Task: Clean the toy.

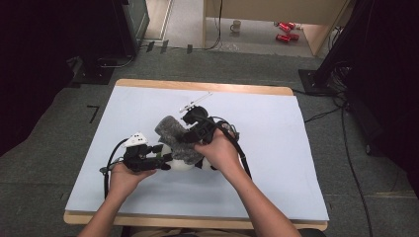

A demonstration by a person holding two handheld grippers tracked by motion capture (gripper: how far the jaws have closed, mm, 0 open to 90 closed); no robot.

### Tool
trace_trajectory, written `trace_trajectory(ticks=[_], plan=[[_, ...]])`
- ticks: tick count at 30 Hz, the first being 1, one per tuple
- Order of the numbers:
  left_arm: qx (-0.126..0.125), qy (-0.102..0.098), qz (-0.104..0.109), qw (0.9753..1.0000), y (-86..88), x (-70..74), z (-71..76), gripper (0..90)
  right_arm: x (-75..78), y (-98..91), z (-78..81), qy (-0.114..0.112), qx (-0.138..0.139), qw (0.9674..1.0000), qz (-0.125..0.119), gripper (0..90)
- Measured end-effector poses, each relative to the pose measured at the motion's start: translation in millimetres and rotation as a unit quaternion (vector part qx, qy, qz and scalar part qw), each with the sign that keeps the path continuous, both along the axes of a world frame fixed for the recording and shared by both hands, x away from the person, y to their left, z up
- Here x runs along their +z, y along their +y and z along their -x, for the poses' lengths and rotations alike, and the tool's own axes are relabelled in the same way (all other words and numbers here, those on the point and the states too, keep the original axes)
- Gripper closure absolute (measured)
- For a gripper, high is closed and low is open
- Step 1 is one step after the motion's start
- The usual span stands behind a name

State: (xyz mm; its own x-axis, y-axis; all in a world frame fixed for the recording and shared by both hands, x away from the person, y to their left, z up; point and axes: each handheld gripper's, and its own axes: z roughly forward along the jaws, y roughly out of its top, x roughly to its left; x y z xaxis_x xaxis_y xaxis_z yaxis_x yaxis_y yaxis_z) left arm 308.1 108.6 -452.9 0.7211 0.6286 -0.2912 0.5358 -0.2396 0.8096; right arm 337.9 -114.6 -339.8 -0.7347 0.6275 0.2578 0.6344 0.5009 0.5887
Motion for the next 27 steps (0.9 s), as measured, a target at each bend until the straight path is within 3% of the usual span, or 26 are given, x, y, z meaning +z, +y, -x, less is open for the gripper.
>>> trace_trajectory(ticks=[4,6,10,13,17,19,21,24,27], plan=[[-0.015,-0.005,-0.001,0.9999,2.2,1.4,0.1,38.6,-21.4,1.4,-2.3,0.012,-0.01,0.9997,0.02,76.6],[-0.021,-0.015,-0.001,0.9997,4.4,3.6,1.7,36.3,-29.8,-2.1,-3.6,0.017,-0.016,0.9997,0.006,76.6],[-0.029,-0.014,0.004,0.9995,7.9,7.4,4.6,32.7,-29.5,-4.8,-6.7,-0.007,-0.025,0.9996,0.011,76.6],[-0.039,-0.018,-0.012,0.999,5.2,5.8,8.8,30.7,-29.7,-5.6,-12.9,-0.007,-0.031,0.9995,0.006,76.4],[-0.033,-0.033,-0.029,0.9985,-4.7,-1.5,9.7,26.0,-28.1,-5.0,-19.0,-0.009,-0.04,0.9991,0.004,76.3],[-0.028,-0.038,-0.031,0.9984,-6.6,-3.5,9.6,29.7,-26.9,-3.8,-19.8,-0.006,-0.041,0.9992,0.002,76.5],[-0.006,-0.053,-0.032,0.9981,-10.0,-5.5,10.8,36.7,-23.2,-1.9,-19.2,-0.002,-0.044,0.999,-0.007,76.9],[0.005,-0.054,-0.028,0.9982,-10.4,-4.7,10.2,41.1,-15.7,5.7,-15.8,-0.002,-0.036,0.9989,-0.03,76.9],[0.016,-0.051,-0.023,0.9983,-10.5,-3.6,10.0,43.8,-13.0,19.9,-10.4,-0.013,-0.024,0.9992,-0.028,76.8]])
